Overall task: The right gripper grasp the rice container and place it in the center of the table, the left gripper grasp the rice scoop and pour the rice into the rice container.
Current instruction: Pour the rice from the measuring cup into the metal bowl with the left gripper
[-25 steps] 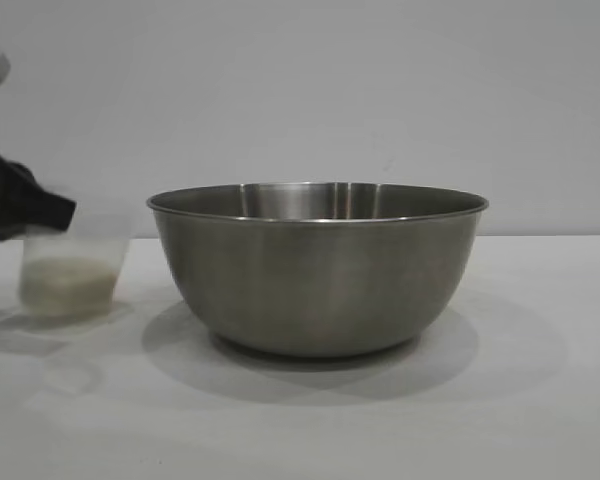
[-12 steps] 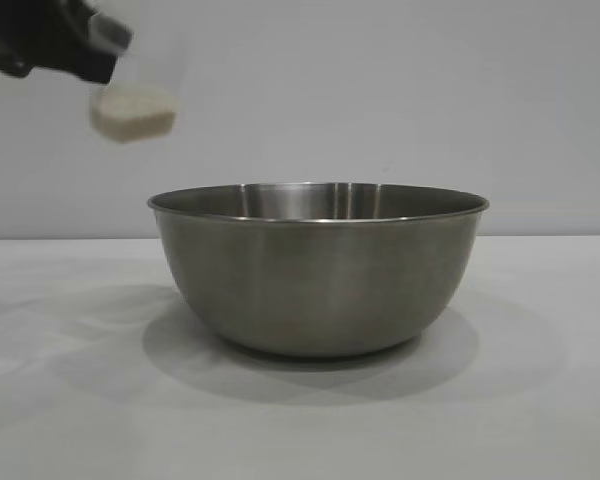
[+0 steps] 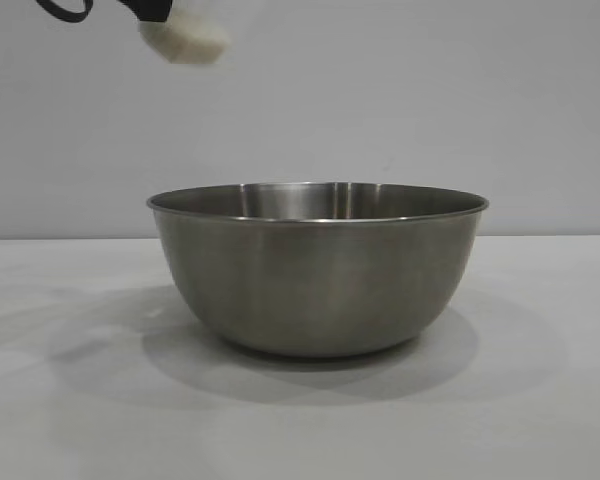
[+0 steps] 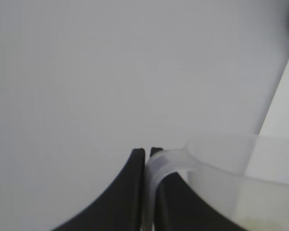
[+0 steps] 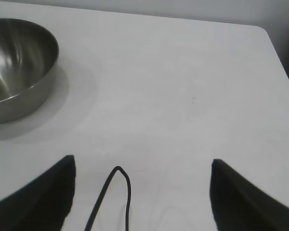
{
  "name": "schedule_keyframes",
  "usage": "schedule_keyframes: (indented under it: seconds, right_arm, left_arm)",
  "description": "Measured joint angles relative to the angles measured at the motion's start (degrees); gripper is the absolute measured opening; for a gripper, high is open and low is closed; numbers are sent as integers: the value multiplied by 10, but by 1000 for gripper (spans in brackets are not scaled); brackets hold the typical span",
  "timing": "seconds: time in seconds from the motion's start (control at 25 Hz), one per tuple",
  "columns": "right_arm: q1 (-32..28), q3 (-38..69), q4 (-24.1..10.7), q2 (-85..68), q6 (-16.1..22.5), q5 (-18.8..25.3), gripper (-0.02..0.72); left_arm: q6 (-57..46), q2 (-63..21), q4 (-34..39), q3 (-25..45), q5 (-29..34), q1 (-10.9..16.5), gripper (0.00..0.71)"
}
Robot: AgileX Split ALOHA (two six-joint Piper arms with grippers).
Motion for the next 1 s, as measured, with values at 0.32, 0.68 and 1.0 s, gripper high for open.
schedule_keyframes:
  seconds: [0.32,0.68,1.0]
  right_arm:
    - [0,0,0,0,0,0,542]
    - [0,0,0,0,0,0,542]
    - [0,0,0,0,0,0,542]
  left_arm:
    - [157,1,44,0,37,-8,0]
    - [316,10,56,0,70,-42,0]
    - [470,35,56,-1,73,-58,0]
